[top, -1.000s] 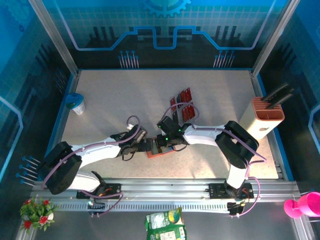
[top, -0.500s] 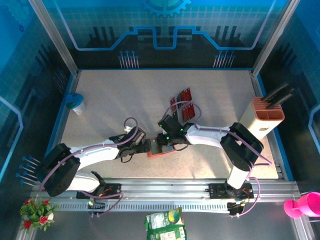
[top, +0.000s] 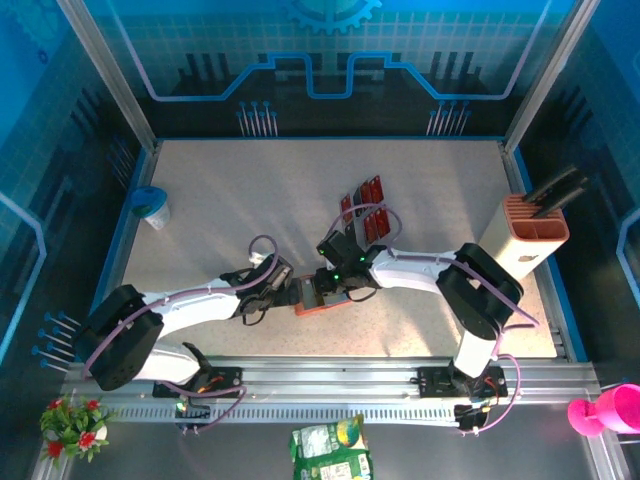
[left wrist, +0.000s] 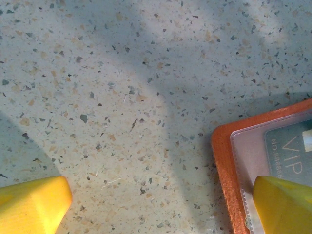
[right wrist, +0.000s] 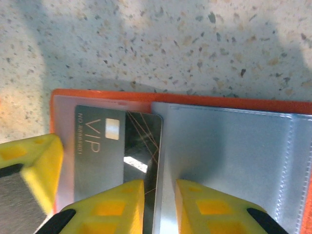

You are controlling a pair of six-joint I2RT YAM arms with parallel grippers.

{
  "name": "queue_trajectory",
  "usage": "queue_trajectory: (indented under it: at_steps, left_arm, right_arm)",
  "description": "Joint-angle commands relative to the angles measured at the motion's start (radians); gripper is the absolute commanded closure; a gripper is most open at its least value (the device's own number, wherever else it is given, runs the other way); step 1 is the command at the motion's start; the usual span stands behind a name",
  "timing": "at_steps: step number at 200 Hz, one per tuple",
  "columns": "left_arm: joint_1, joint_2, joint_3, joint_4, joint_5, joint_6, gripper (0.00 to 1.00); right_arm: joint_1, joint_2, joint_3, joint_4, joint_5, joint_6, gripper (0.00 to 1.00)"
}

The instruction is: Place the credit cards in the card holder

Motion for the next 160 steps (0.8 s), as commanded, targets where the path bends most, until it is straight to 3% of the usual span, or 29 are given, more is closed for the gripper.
queue_trajectory:
  at_steps: [1, 99, 160]
  left_arm:
    - [0.005, 0.058, -0.034, 0.003, 0.027, 0.0, 0.01]
    - [0.005, 0.06, -0.035, 0.01, 0.028, 0.007, 0.01]
    - [0.004, 0.014, -0.023, 0.014, 0.05, 0.024, 0.01]
  right_arm:
    - [-0.002, 0.028, 0.03, -0.001, -0.022, 0.004, 0.75]
    - [0.021, 0.058, 0.03, 0.061, -0.113, 0.043, 0.84]
    - [-0.008, -0.14, -0.034, -0.058, 0.024, 0.025, 0.76]
